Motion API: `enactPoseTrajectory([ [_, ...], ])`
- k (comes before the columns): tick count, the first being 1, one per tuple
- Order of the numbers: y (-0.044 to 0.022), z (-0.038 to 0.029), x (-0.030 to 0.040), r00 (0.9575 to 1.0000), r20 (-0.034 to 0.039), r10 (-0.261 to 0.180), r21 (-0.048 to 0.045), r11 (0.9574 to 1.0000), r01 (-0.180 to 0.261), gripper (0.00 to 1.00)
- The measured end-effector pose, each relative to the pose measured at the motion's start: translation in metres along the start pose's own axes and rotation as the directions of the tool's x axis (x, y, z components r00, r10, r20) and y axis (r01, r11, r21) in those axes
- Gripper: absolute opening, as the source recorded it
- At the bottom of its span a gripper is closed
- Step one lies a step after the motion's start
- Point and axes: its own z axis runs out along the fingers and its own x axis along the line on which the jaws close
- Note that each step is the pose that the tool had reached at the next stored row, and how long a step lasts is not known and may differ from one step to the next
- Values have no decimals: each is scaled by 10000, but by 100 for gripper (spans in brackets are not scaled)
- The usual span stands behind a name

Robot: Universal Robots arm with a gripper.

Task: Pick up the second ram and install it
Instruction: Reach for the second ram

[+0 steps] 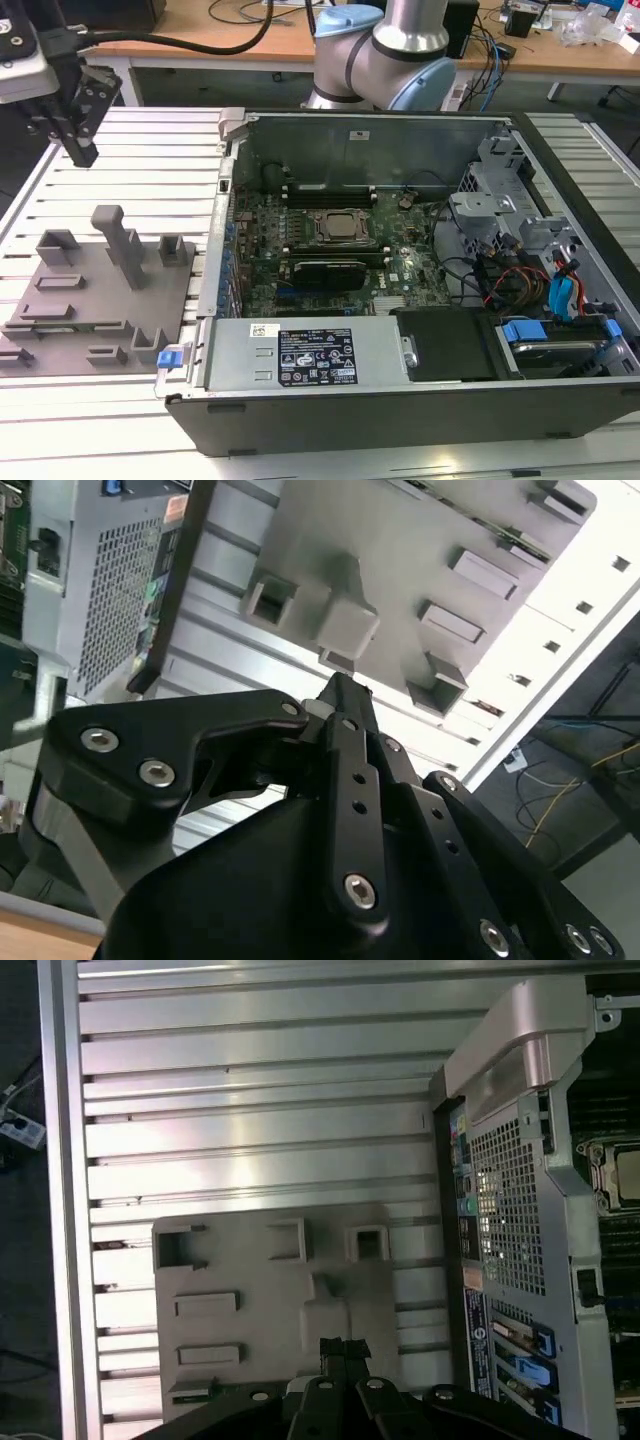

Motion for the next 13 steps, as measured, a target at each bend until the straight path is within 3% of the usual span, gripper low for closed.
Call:
enactPoseTrajectory([
  [3, -17, 1, 226, 10000, 1, 0, 0, 10000, 0, 11],
  [6, -29, 1, 379, 10000, 0, 0, 0, 10000, 0, 11],
  [11, -98, -1, 453, 10000, 1, -1, -1, 10000, 1, 11],
  [13, -186, -4, 474, 10000, 0, -1, -1, 10000, 1, 11],
])
